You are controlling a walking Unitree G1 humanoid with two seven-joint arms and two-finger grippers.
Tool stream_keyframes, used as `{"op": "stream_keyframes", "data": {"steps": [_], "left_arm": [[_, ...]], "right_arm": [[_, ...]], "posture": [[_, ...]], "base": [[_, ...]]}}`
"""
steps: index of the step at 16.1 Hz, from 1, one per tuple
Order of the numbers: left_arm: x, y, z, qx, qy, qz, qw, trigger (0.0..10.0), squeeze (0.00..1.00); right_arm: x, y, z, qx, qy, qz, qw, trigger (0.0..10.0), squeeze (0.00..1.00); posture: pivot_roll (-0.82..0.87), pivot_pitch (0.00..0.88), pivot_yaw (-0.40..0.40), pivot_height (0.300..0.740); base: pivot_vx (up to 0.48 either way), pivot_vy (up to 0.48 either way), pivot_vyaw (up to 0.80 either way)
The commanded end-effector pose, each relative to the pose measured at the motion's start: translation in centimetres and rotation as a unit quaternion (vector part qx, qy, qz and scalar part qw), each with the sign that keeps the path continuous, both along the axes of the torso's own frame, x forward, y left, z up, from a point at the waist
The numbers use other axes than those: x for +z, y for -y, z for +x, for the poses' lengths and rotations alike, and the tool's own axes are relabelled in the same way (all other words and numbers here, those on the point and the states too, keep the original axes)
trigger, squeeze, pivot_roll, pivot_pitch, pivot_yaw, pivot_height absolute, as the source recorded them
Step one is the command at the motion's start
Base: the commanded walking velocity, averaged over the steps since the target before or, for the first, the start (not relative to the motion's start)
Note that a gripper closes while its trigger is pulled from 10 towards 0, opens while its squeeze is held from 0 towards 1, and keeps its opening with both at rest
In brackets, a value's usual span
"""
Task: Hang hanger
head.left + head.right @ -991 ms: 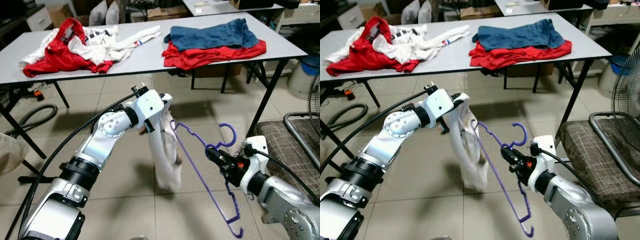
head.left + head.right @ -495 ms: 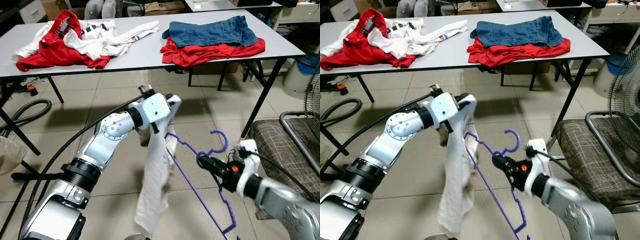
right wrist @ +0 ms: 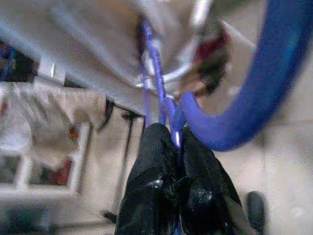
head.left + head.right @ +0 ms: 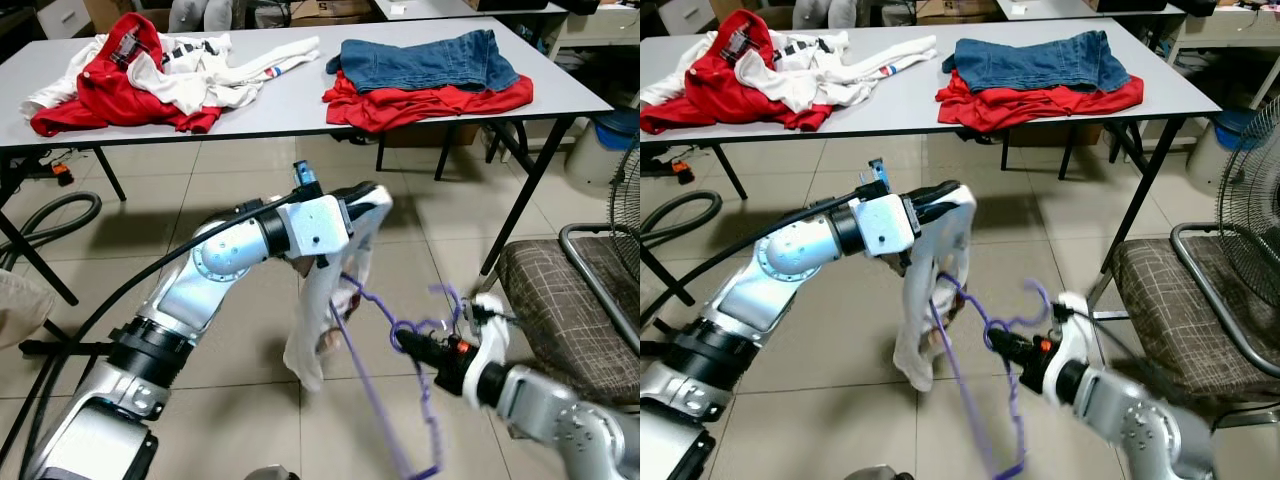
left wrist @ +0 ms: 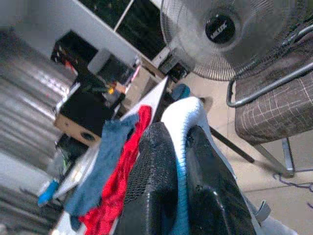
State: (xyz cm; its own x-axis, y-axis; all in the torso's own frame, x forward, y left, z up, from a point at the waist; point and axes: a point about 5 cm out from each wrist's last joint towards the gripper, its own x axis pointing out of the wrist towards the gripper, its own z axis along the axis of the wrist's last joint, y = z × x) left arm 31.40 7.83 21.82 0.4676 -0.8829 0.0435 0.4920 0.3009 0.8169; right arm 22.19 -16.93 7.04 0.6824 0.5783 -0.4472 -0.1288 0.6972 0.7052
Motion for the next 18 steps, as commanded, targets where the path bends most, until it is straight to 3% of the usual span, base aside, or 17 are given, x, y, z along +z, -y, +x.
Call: {"op": "stream_keyframes", "data": {"steps": [1, 4, 6, 7, 9, 10, 11, 13, 15, 17, 18], "left_arm": [[0.1, -0.1, -0.3, -0.007, 0.013, 0.006, 1.000, 10.0, 0.00], [0.2, 0.1, -0.8, -0.019, 0.011, 0.004, 1.000, 10.0, 0.00], [-0.2, 0.0, -0.8, -0.012, 0.009, 0.014, 1.000, 10.0, 0.00], [-1.0, -0.6, 0.1, 0.031, -0.003, 0.034, 0.999, 10.0, 0.00], [-3.9, -2.6, 2.6, 0.146, -0.040, 0.078, 0.985, 10.0, 0.00], [-4.4, -2.9, 2.9, 0.163, -0.052, 0.066, 0.983, 10.0, 0.00], [-4.1, -2.7, 3.0, 0.171, -0.066, 0.035, 0.982, 10.0, 0.00], [-4.4, -2.6, 3.0, 0.184, -0.069, 0.042, 0.980, 10.0, 0.00], [-4.7, -2.5, 3.0, 0.187, -0.068, 0.040, 0.979, 10.0, 0.00], [-4.3, -2.2, 2.5, 0.179, -0.061, 0.028, 0.982, 10.0, 0.00], [-4.2, -2.1, 2.0, 0.171, -0.063, 0.023, 0.983, 10.0, 0.00]], "right_arm": [[-0.2, 0.5, 0.2, -0.043, -0.026, 0.031, 0.998, 10.0, 0.00], [-1.3, 1.6, 0.6, -0.146, -0.076, 0.109, 0.980, 10.0, 0.00], [-1.4, 2.3, 0.8, -0.189, -0.085, 0.123, 0.970, 10.0, 0.00], [-0.8, 2.7, 1.0, -0.213, -0.081, 0.131, 0.965, 10.0, 0.00], [1.4, 2.3, 1.1, -0.222, -0.059, 0.139, 0.963, 10.0, 0.00], [1.7, 2.4, 1.0, -0.248, -0.065, 0.140, 0.956, 10.0, 0.00], [1.2, 3.3, 0.8, -0.295, -0.092, 0.131, 0.942, 10.0, 0.00], [-0.1, 4.9, -0.1, -0.358, -0.133, 0.112, 0.918, 10.0, 0.00], [-0.7, 5.1, -1.4, -0.402, -0.163, 0.118, 0.893, 10.0, 0.00], [-1.4, 7.0, -1.7, -0.481, -0.178, 0.132, 0.848, 10.0, 0.00], [-0.9, 7.8, -1.2, -0.501, -0.162, 0.151, 0.837, 10.0, 0.00]], "posture": [[0.02, 0.043, 0.040, 0.740], [0.02, 0.043, 0.043, 0.740], [0.02, 0.043, 0.043, 0.740], [0.02, 0.042, 0.041, 0.740], [0.02, 0.043, 0.044, 0.740], [0.00, 0.043, 0.056, 0.740], [0.00, 0.042, 0.059, 0.740], [-0.01, 0.042, 0.061, 0.740], [-0.02, 0.044, 0.072, 0.740], [-0.02, 0.044, 0.080, 0.740], [-0.02, 0.044, 0.083, 0.740]], "base": [[0.000, 0.000, 0.00], [0.000, 0.000, 0.00], [0.000, 0.000, 0.00], [0.000, 0.000, 0.00], [0.000, 0.000, 0.00], [0.000, 0.000, 0.00], [0.000, 0.000, 0.00], [0.000, 0.000, 0.00], [0.000, 0.000, 0.00], [0.000, 0.000, 0.00], [0.000, 0.000, 0.00]]}}
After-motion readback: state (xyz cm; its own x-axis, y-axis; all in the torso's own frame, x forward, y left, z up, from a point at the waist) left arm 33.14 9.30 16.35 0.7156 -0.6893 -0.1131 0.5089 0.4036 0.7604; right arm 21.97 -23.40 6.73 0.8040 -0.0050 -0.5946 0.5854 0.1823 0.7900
